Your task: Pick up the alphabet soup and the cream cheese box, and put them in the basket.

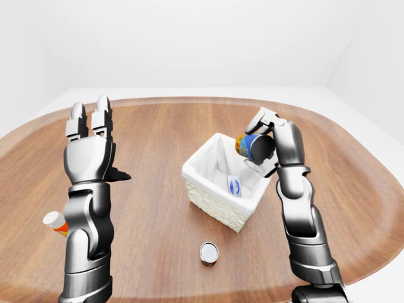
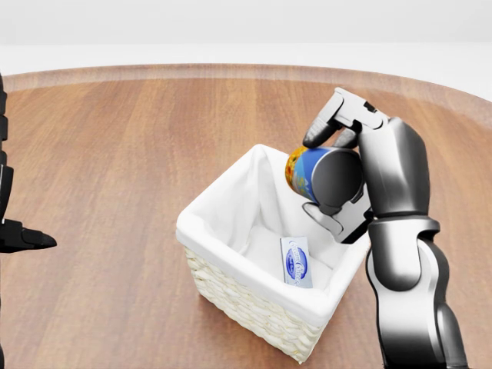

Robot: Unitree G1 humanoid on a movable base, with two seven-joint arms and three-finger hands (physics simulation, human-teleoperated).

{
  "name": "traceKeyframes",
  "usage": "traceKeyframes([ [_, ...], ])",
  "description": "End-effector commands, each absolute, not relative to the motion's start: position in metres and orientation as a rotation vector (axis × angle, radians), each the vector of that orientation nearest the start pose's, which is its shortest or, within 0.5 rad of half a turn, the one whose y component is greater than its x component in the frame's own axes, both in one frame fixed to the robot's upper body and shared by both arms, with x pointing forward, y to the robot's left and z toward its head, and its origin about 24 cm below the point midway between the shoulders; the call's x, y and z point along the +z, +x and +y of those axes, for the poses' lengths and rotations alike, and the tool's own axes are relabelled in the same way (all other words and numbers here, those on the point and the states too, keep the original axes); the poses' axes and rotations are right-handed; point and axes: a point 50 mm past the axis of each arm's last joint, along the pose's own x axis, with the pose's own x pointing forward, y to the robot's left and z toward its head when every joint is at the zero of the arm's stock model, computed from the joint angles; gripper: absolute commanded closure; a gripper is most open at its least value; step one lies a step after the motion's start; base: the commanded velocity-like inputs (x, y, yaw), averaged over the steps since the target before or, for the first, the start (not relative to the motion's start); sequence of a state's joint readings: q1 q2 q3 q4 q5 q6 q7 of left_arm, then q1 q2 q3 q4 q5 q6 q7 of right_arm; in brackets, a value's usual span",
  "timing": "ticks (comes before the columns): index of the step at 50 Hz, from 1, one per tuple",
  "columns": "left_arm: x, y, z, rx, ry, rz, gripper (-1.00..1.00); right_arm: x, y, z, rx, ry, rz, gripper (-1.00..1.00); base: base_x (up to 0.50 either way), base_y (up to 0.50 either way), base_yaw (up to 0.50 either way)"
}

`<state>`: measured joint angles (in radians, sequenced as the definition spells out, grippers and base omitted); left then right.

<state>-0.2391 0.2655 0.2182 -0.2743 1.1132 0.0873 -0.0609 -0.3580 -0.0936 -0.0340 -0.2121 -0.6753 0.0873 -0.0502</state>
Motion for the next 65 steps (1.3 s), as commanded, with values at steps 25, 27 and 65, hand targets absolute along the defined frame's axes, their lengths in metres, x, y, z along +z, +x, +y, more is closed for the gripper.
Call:
traceKeyframes([
  [25,0.177,0.271,0.225,0.452,1.325,-0.29,-1.0,0.18,0.354,-0.095,0.147,-1.216,-0.272,1.0,0.0,0.0,0.0],
  [27,0.177,0.271,0.225,0.45,1.325,-0.29,-1.0,0.177,0.358,-0.095,0.153,-1.21,-0.255,1.0,0.0,0.0,0.0],
  [65,0.178,0.272,0.226,0.452,1.32,-0.293,-1.0,0.141,0.383,-0.104,0.157,-1.132,-0.116,1.0,0.0,0.0,0.0],
])
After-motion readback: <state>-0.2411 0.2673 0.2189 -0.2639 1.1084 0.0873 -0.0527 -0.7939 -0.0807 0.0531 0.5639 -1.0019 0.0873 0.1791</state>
